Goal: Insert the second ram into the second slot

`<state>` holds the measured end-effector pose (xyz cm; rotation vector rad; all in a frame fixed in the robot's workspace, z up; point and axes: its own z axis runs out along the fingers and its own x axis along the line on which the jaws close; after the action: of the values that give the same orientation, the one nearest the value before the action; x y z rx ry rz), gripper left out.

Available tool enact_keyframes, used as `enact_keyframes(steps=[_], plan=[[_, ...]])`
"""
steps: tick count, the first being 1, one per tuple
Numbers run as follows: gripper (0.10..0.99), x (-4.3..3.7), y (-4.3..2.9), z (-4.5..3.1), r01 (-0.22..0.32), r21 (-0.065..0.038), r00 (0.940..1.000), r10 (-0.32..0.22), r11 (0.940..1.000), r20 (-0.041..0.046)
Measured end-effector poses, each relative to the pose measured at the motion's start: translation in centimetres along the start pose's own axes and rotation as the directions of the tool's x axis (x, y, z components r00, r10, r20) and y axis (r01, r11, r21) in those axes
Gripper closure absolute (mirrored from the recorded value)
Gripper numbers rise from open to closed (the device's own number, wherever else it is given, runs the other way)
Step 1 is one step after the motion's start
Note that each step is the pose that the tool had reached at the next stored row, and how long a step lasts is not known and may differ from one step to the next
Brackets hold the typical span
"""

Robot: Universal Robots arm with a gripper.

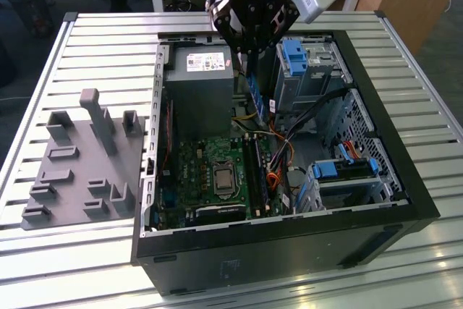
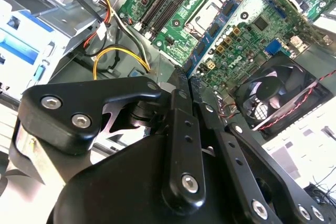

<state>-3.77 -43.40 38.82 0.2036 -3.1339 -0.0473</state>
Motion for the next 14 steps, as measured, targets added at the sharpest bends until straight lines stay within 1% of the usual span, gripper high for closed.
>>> enact_keyframes(steps=[9,11,14], plan=[[0.949,-0.01,-0.01,0.22,-0.001,0.000,1.0000,0.001,1.0000,0.0000],[0.949,-0.01,-0.02,0.54,-0.005,0.000,1.0000,0.005,1.0000,0.0000],[0.949,-0.01,-0.02,0.60,-0.006,0.001,1.0000,0.006,1.0000,0.0001]])
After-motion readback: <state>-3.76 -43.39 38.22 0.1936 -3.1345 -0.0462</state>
